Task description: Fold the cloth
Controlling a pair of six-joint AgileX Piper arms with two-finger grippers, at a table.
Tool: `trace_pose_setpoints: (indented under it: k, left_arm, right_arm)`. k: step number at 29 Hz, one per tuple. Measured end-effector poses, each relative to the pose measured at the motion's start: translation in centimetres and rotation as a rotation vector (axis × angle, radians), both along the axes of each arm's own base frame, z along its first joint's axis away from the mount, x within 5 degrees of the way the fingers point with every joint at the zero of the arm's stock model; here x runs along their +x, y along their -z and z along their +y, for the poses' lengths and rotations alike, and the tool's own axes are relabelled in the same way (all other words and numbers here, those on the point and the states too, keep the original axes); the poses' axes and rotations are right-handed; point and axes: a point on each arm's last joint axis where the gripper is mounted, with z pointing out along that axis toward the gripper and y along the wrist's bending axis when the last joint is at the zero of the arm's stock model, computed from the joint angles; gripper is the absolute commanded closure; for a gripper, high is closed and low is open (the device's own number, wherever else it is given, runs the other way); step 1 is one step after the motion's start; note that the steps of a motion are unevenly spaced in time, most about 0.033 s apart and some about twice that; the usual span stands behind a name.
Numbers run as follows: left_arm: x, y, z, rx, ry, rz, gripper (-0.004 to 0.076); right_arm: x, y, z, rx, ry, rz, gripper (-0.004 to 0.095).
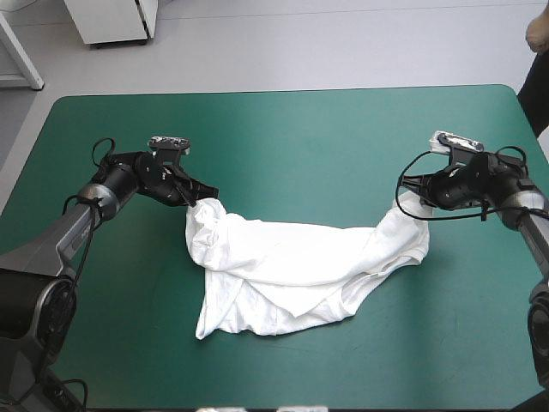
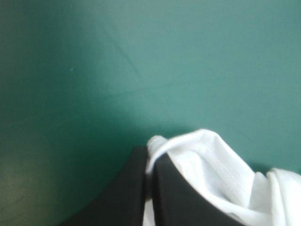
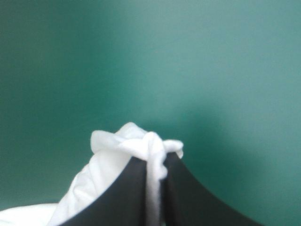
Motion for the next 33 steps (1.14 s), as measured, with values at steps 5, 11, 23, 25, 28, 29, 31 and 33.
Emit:
trace_pose_setpoints:
  k: [5, 11, 23, 25, 28, 29, 31, 33]
  left_arm:
    - [-0.2, 0.0, -0.1, 0.029, 0.069, 0.062, 0.0238]
    - [-0.2, -2.6, 0.2, 0.084, 0.091, 0.105, 0.0227]
    - [-6.3, -11.1, 0.5, 0.111, 0.093, 0.053, 0.0288]
    - [-8.2, -12.3, -0.3, 0.109, 0.129, 0.057, 0.0300]
    - [-10.6, -13.0, -1.7, 0.133, 0.172, 0.056, 0.0316]
    - [-11.2, -12.9, -2.0, 0.141, 0.177, 0.059, 0.0316]
    - [-12.6, -12.5, -3.0, 0.160, 0.198, 0.068, 0.0316]
    - [-14.0, -12.0, -3.8, 0.164, 0.217, 0.083, 0.0315]
  right_arm:
    - [0.5, 0.3, 0.1, -0.009, -0.030, 0.046, 0.0197]
    - [0.5, -2.4, 0.0, -0.038, -0.061, 0.056, 0.0283]
    - [-5.6, -10.5, -0.8, -0.136, -0.042, -0.053, 0.0305]
    - [-6.7, -11.6, -0.8, -0.137, -0.037, -0.082, 0.0305]
    - [-7.8, -12.5, -0.8, -0.138, -0.034, -0.095, 0.0305]
    - [-8.0, -12.6, -0.8, -0.141, -0.035, -0.092, 0.0305]
    - [-8.4, -12.8, -0.8, -0.144, -0.035, -0.088, 0.0305]
    - [-8.5, -12.8, -0.9, -0.148, -0.035, -0.078, 0.0305]
